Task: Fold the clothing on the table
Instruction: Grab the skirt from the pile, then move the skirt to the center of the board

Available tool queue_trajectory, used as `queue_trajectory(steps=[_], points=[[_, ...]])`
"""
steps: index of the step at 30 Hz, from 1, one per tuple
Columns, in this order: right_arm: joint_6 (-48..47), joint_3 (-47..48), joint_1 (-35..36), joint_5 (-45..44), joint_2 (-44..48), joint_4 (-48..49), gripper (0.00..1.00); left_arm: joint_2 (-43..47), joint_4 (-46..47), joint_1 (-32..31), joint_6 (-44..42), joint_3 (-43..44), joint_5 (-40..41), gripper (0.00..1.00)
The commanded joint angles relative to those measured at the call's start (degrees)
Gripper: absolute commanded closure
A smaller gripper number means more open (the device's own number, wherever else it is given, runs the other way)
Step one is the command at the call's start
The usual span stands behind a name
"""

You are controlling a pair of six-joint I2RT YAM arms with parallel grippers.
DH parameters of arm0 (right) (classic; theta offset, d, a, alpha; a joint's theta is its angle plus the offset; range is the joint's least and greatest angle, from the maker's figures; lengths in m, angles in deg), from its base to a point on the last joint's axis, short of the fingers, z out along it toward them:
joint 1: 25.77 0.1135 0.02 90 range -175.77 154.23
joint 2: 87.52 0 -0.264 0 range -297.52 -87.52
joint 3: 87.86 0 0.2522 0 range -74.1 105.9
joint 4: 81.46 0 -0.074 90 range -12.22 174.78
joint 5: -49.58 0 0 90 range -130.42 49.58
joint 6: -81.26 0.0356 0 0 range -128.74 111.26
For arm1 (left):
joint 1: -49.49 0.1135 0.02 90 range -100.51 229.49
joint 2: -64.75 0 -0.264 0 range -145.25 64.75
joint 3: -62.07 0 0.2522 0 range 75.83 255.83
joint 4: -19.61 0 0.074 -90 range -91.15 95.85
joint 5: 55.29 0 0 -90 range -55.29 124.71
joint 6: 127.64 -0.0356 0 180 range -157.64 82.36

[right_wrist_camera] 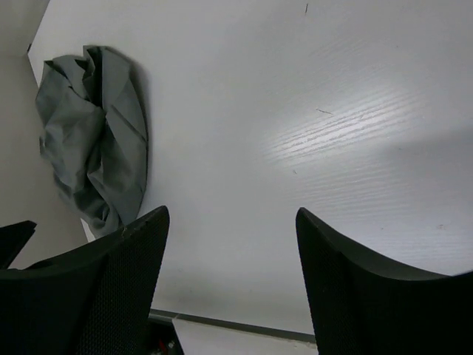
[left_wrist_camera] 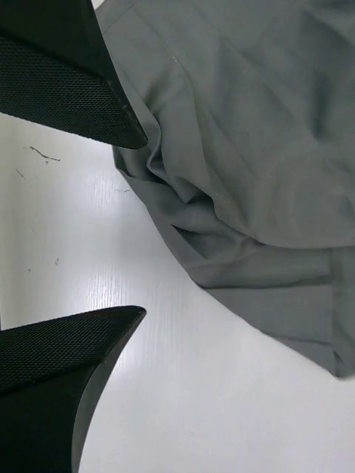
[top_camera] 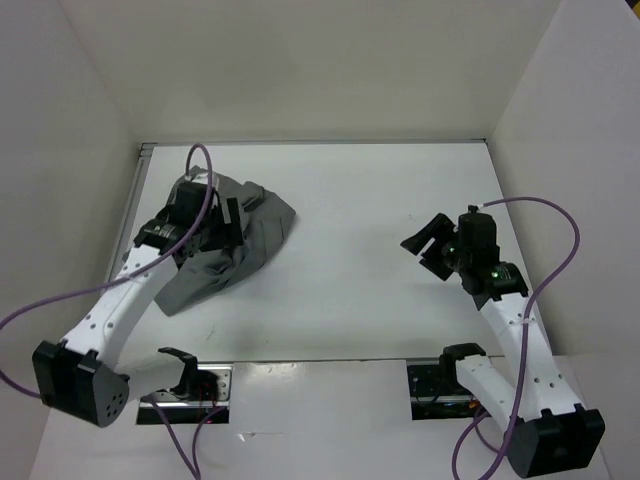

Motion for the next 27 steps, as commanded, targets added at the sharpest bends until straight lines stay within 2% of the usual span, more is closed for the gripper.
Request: queue_trajectory(steps=[1, 7, 11, 17, 18, 19, 20, 21, 22, 23, 25, 26, 27], points=[[-1.17, -0.63, -0.42, 1.49, -0.65, 3.58, 0.25, -5.21, 2.23, 0.62, 0.6, 0.33, -1.96, 0.07], [-1.7, -0.63, -0.42, 2.01, 0.22, 3.58, 0.25, -21.98, 3.27, 1.16, -6.34, 9.72, 2.69, 0.08], [-1.7, -1.16, -0.42, 2.01, 1.63, 3.58, 0.25, -28.41, 5.47, 1.16, -7.57, 11.93, 7.18, 0.11], [-1.7, -1.16, -0.42, 2.01, 2.16, 3.58, 0.25, -40.98, 1.88, 0.64, -6.53, 15.18, 9.03, 0.25], [-1.7, -1.16, -0.42, 2.01, 2.16, 3.58, 0.25, -41.69, 1.35, -0.24, -6.52, 15.19, 9.03, 0.29], [-1.7, -1.16, -0.42, 2.01, 2.16, 3.58, 0.25, -42.22, 1.35, -0.25, -6.52, 16.76, 9.03, 0.4], [-1.7, -1.16, -0.42, 2.01, 2.16, 3.58, 0.25, -42.22, 0.74, -1.64, -6.0, 17.73, 8.34, 0.79], [-1.7, -1.16, -0.42, 2.01, 2.16, 3.58, 0.25, -40.31, 0.73, -2.18, -5.99, 18.96, 7.28, 0.98], [-1.7, -1.16, -0.42, 2.01, 2.16, 3.58, 0.25, -39.07, 0.73, -2.79, -5.99, 20.53, 5.36, 1.0], [-2.22, -1.16, -0.42, 2.01, 1.64, 3.58, 0.25, -37.84, 0.21, -4.89, -7.56, 25.25, -1.36, 1.0], [-2.23, -1.16, -0.42, 2.62, 1.02, 4.11, 0.25, -34.24, -0.32, -7.18, -9.15, 32.03, -9.82, 1.0], [-2.23, -1.16, -0.42, 2.63, 0.15, 4.11, 0.25, -33.1, -0.93, -8.06, -10.12, 35.63, -20.39, 1.0], [-2.75, -1.16, -0.42, 2.63, -0.82, 4.11, 0.25, -30.91, -0.94, -8.59, -10.91, 42.28, -25.63, 1.0]])
